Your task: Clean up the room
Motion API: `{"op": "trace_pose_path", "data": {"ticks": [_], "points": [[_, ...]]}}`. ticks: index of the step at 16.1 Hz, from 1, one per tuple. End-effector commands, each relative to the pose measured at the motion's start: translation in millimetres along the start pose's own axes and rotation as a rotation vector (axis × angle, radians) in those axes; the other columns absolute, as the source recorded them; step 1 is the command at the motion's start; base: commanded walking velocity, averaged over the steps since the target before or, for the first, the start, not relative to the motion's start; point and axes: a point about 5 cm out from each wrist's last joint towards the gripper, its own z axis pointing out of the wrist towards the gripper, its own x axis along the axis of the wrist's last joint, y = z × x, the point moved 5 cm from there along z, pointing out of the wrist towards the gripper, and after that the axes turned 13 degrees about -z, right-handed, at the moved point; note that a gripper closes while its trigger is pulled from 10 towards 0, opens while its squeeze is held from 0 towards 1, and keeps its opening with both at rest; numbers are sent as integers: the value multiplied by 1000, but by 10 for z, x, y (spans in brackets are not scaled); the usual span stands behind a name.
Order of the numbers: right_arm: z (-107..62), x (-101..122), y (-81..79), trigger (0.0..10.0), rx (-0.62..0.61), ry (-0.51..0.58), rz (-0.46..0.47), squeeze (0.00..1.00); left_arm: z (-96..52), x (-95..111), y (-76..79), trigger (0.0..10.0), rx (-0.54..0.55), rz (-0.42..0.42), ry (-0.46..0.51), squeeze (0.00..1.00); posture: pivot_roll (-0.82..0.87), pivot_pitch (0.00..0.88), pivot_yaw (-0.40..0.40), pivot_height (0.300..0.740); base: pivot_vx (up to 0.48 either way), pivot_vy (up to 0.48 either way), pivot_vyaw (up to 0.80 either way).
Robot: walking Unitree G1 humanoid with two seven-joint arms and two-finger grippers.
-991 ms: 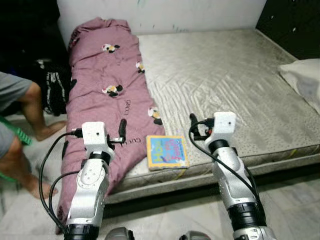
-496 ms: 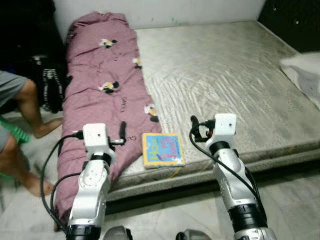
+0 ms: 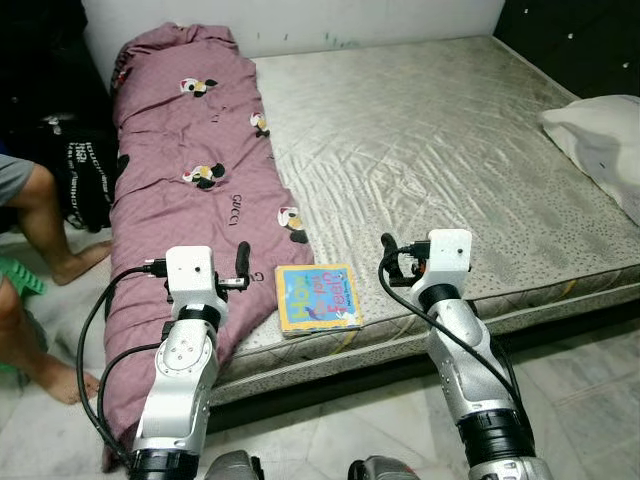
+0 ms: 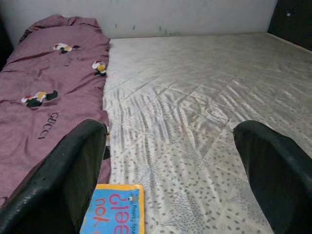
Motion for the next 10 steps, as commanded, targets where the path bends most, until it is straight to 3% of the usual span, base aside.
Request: {"op": "trace_pose_path", "data": {"ticks": [1,6,10], "points": [[2,12,35,10000,-10,-2,-7,0,5,19,30,10000,-11,6,7,0,-35,33,5,740,0,0,-800],[11,17,41,10000,-12,-1,-8,0,13,23,38,10000,-14,5,9,0,-37,33,7,740,0,0,-800],[13,34,29,10000,-8,7,1,0,14,22,38,10000,-13,-2,4,0,-35,34,4,740,0,0,0]]}}
